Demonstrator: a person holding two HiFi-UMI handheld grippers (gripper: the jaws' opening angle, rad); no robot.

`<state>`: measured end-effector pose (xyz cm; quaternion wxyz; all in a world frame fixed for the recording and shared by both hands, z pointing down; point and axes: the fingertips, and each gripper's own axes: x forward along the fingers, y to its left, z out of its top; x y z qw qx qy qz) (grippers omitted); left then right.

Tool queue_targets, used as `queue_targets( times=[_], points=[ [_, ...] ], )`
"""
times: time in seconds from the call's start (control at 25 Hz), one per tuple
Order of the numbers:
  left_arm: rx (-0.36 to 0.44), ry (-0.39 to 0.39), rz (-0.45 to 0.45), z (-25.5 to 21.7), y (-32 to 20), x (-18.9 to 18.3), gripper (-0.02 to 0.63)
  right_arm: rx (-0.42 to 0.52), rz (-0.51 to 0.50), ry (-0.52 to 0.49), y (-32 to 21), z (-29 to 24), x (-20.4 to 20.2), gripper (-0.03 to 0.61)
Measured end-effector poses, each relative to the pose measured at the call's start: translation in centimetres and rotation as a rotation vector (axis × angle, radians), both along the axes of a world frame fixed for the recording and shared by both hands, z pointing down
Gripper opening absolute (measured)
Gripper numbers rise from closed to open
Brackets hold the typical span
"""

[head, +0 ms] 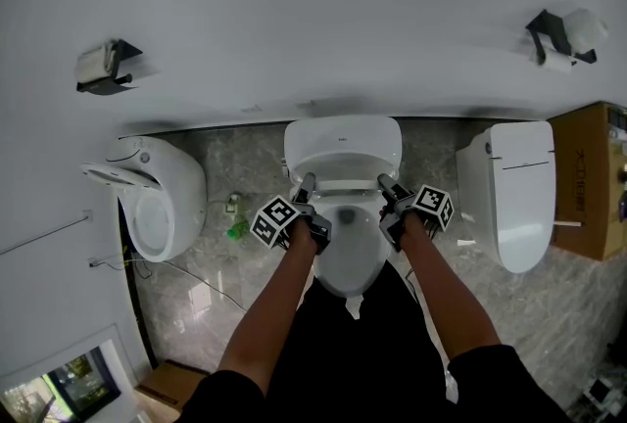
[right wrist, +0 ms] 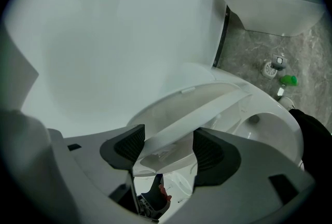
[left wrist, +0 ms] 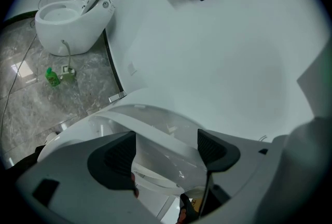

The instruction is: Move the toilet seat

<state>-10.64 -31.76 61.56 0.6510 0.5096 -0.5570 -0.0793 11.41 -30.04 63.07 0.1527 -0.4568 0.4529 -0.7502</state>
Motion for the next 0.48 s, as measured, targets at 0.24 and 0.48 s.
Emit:
queue_targets(
  times=[0.24,0.48],
  points=[
    [0.010,-0.006,-0.020,0.1,-1.1,-0.1,0.368,-0.005,0.000,0.003,-1.1,0.2,0.0,0.278],
    [0.010,-0.007,-0.026,0.3,-2.3,0.0,0.369,-0.007,0.021,0.003,-2.2,0.3,0.2,0.279]
  ],
)
